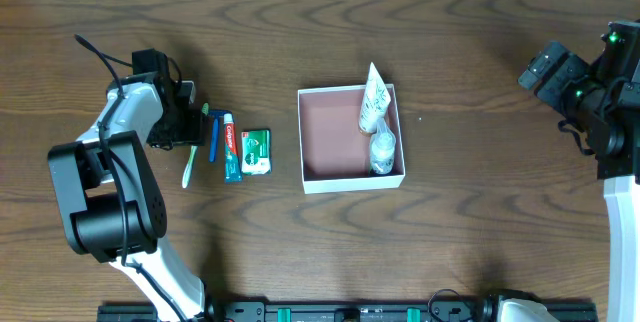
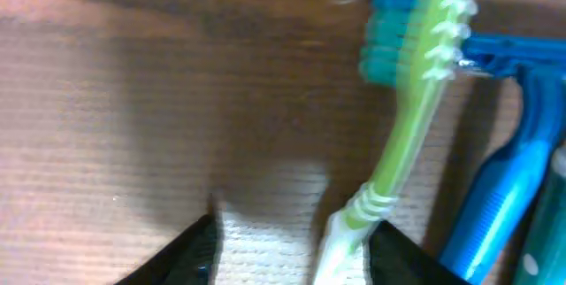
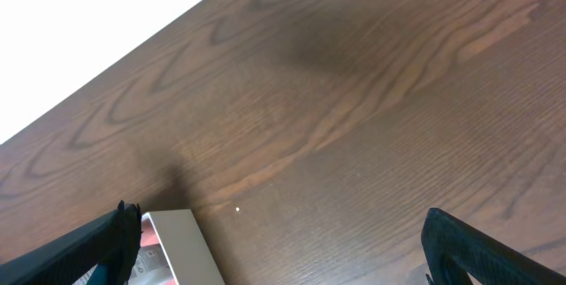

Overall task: Pack container
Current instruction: 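Reach the left gripper to the green toothbrush and grasp it, then carry the toothbrush into the box and release it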

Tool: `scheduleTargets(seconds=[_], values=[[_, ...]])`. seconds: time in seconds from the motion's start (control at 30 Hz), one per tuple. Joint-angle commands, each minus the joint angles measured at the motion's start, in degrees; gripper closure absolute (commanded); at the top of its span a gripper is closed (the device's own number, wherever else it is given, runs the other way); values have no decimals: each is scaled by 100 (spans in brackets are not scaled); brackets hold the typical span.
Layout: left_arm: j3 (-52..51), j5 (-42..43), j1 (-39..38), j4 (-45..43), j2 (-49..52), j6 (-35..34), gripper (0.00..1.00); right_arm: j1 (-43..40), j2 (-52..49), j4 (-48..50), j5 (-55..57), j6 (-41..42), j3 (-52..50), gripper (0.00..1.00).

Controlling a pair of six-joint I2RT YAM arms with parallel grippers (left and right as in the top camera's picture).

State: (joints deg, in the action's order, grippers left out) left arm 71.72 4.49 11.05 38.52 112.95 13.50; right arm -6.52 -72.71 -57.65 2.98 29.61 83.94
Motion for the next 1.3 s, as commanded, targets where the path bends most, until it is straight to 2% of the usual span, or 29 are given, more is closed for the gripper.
scheduleTargets(seconds=[0.0,0.03,0.07,0.27,0.4,0.53,0.7,0.87,1.0,1.27], values=[[4,-35,-15,15,234,79,79,-26,-4,-4,-2,81,63,1],[4,-35,-20,17,216,74,90,-26,-4,-4,-2,81,63,1],[4,-35,-28,28,195,37,94,-26,-4,-4,-2,81,63,1],[59,-37,-247,337,-243,-229,94,-26,-4,-4,-2,81,63,1],[262,-37,-573,822,-859,-737,94,-26,-4,-2,-2,81,63,1],[422,-33,-1241,1093,-1764,-1355,94,-26,-4,-4,-2,81,63,1],[422,-39,-2474,710,-2612,-2299,94,-26,-4,-7,-2,79,63,1],[345,-44,-3432,96,-2439,-3010,94,-26,-4,-4,-2,81,63,1],[280,-63,-3882,-188,-2070,-3698,94,-26,-4,-4,-2,81,63,1],[269,-387,-4413,-382,-1283,-4247,94,-26,-4,-4,-2,79,63,1]])
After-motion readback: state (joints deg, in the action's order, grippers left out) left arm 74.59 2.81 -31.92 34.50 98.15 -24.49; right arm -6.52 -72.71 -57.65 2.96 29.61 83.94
